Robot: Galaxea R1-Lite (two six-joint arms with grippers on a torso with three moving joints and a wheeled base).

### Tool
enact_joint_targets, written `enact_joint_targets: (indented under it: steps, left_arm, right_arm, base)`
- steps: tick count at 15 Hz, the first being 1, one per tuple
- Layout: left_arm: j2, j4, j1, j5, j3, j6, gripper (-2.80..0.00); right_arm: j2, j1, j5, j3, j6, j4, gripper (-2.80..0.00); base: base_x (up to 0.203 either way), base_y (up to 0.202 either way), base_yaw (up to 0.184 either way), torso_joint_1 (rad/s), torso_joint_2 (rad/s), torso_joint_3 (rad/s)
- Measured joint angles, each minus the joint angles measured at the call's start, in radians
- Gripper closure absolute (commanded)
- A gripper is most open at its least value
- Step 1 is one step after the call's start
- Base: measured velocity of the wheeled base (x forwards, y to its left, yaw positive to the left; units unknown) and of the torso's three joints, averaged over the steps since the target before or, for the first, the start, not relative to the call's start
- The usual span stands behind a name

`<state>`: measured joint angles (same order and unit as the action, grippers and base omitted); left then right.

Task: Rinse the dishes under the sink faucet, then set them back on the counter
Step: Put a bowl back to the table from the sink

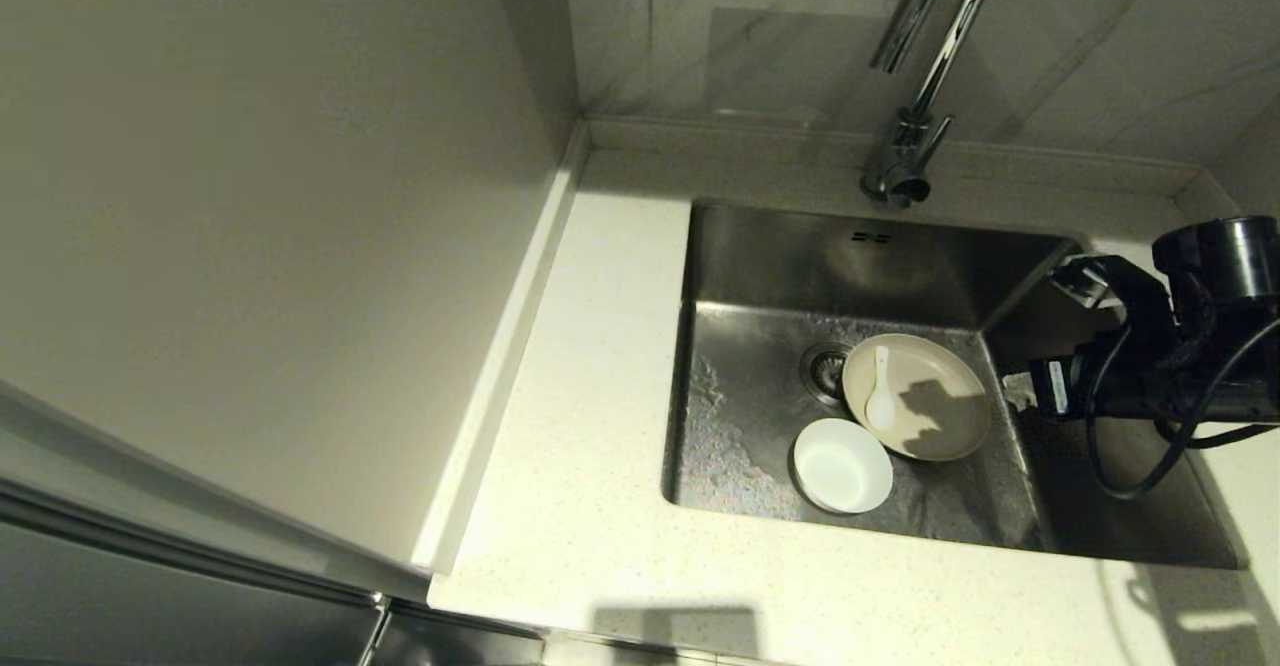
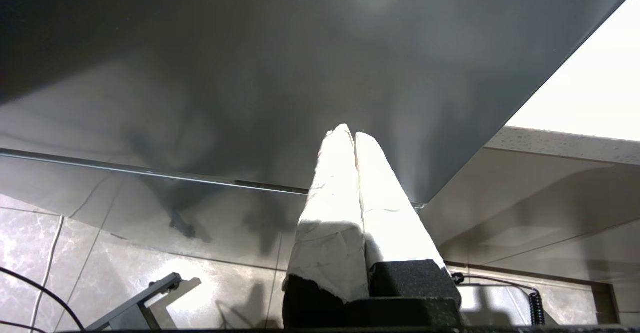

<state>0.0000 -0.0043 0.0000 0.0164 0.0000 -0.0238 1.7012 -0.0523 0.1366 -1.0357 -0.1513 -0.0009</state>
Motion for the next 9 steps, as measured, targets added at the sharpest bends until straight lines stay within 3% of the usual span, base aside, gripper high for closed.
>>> enact_joint_targets:
  steps: [6,9]
  left_arm:
    - [0.000,0.000,0.000,0.000,0.000,0.000,0.00]
    - [0.000,0.000,0.000,0.000,0.000,0.000,0.00]
  right_arm:
    - [0.022,0.000,-0.001,-0.007,-0.035,-0.006,0.00]
    - [0.070,0.001,-0.006,-0.050,-0.095,-0.037,0.00]
  base:
    - [0.000,0.000,0.000,0.000,0.00,0.000]
    - [0.000,0.000,0.000,0.000,0.00,0.000]
